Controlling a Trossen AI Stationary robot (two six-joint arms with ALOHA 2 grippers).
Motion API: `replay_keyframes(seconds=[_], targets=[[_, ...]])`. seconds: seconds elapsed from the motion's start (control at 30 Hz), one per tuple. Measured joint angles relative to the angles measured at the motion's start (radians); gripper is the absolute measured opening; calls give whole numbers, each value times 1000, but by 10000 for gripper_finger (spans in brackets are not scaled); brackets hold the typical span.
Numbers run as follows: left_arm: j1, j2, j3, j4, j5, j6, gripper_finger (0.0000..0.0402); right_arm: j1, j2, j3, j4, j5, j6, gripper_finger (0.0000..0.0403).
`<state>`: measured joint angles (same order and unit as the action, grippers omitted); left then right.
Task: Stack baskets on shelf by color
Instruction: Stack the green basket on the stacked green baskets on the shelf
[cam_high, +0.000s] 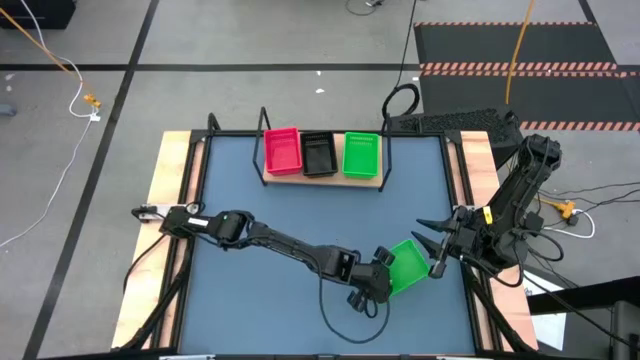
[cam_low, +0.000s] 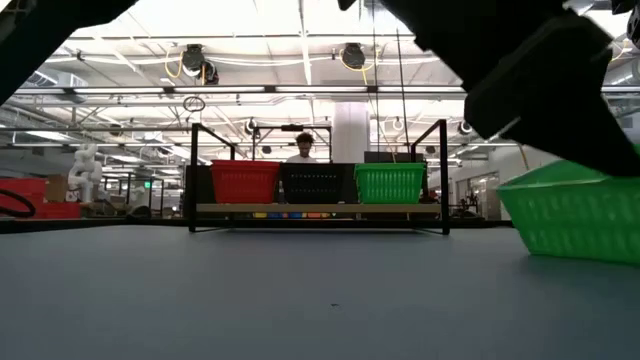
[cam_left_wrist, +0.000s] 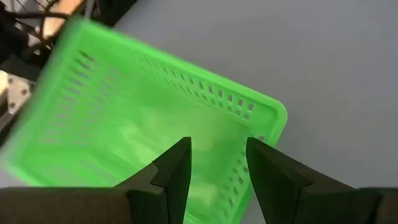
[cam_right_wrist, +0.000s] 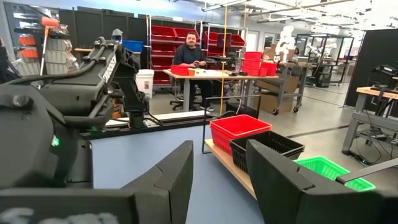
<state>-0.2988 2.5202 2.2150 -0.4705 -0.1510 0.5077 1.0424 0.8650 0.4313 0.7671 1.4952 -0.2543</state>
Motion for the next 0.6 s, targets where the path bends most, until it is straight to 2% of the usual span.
replay_keyframes(seconds=[0.33, 0.6], targets=[[-11, -15, 3, -44, -5, -15, 157, 0, 0, 0, 0, 0, 3, 141], [-25, -121, 7, -81, 3, -137, 156, 0, 0, 0, 6, -4, 25, 141]])
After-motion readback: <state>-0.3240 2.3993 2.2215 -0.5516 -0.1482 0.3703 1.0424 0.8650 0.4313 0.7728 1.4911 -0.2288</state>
